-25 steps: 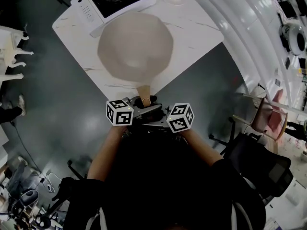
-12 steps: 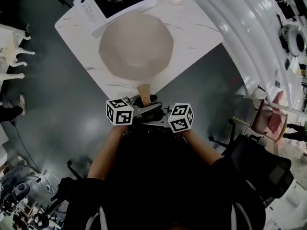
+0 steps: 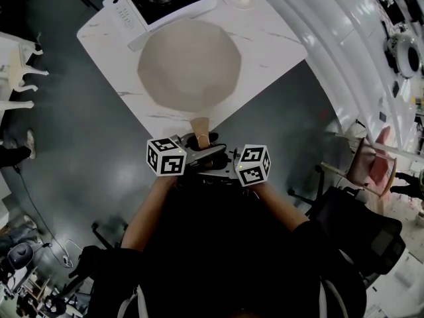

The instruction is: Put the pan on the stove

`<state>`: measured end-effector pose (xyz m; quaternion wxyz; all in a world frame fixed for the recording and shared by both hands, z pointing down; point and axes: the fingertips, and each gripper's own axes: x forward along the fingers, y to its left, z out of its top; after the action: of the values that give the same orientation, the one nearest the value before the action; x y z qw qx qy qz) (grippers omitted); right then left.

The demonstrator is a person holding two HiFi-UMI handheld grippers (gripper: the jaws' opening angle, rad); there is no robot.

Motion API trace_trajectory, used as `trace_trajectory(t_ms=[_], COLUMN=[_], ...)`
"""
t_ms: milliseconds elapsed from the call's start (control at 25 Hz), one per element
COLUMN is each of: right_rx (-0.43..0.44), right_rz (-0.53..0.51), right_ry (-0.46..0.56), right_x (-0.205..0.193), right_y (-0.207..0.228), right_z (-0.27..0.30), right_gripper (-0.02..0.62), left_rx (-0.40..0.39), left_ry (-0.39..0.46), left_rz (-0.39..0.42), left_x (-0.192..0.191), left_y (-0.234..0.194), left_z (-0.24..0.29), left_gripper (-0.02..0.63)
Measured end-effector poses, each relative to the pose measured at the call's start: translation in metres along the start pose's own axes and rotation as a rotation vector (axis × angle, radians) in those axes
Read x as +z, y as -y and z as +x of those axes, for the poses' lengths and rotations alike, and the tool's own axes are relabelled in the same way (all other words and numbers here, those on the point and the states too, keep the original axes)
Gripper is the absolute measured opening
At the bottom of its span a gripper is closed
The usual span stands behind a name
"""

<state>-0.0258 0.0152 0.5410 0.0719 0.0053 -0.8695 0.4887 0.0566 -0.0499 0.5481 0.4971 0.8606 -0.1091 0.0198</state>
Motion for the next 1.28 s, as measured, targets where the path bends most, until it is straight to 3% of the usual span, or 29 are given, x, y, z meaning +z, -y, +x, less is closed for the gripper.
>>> trace_trajectory(t_ms=[600, 1280], right_rx=[-0.008, -0.009], right_rz=[-0.083, -0.179], right_ry=[-0.008, 0.031], right_x=[0.027, 0.112], right_y=[-0.031, -0.050], right_z=[-0.004, 0.027], right_gripper=[0.195, 0.195], left_rx=[-0.004, -0.009], left_ry=[-0.003, 0.022], left_rz=[0.089, 0.156], left_x=[0.028, 0.113], left_y=[0.035, 0.047], left_z=[-0.007, -0.047], left_gripper=[0.222, 0.222])
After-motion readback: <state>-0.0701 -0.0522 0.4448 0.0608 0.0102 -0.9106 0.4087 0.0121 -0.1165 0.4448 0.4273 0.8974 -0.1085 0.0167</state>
